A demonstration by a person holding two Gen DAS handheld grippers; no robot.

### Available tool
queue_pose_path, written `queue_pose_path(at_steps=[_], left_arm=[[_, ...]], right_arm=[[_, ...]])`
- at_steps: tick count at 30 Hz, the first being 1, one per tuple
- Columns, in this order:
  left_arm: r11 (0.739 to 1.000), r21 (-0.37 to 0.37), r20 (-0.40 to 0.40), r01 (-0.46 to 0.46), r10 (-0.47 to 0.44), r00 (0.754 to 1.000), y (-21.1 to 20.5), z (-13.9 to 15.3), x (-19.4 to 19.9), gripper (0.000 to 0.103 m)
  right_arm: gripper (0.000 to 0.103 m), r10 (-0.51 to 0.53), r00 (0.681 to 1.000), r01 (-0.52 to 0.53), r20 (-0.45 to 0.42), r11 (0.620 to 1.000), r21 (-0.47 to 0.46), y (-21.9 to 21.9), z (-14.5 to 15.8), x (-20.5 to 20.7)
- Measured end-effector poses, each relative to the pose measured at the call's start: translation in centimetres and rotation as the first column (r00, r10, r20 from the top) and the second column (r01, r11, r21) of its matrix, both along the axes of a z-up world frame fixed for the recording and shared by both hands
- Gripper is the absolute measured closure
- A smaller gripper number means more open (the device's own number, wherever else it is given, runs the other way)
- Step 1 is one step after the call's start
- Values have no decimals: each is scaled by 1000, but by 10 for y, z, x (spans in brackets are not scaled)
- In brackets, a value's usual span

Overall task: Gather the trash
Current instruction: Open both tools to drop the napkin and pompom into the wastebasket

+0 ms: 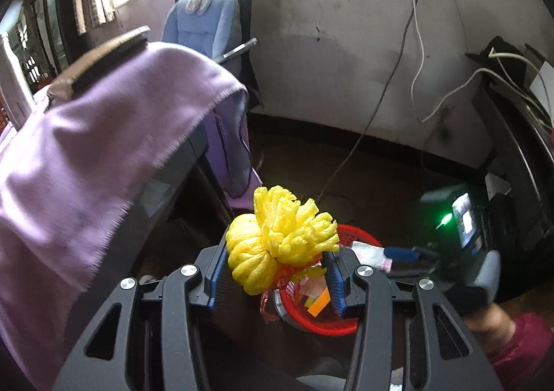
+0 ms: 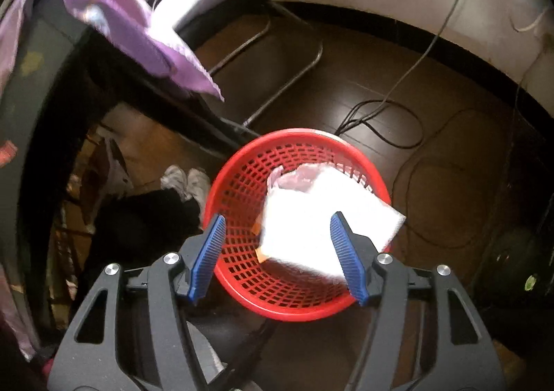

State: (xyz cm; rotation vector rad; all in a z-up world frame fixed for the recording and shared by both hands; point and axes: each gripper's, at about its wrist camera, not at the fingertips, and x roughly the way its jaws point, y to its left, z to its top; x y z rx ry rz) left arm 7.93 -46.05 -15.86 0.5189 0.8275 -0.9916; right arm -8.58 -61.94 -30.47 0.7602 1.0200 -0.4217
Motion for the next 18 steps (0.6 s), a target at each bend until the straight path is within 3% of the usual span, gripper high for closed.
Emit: queue_pose_path(at_steps=[8, 14, 16, 18], left_arm=[[994, 59, -27, 89, -88, 996, -19, -27, -21, 56], [978, 115, -45, 172, -167, 985, -45, -52, -41, 56], [973, 127, -58, 190, -184, 981, -52, -59, -45, 52], [970, 140, -60, 199, -192, 980, -55, -64, -47, 41]], right_arm=[[38, -128, 986, 134, 108, 990, -44, -18, 42, -36], [38, -184, 974, 191, 131, 981, -42, -29, 49, -51], [38, -198, 971, 204, 133, 978, -34, -32, 49, -56], [38, -205, 970, 210, 134, 977, -29, -33, 48, -57]])
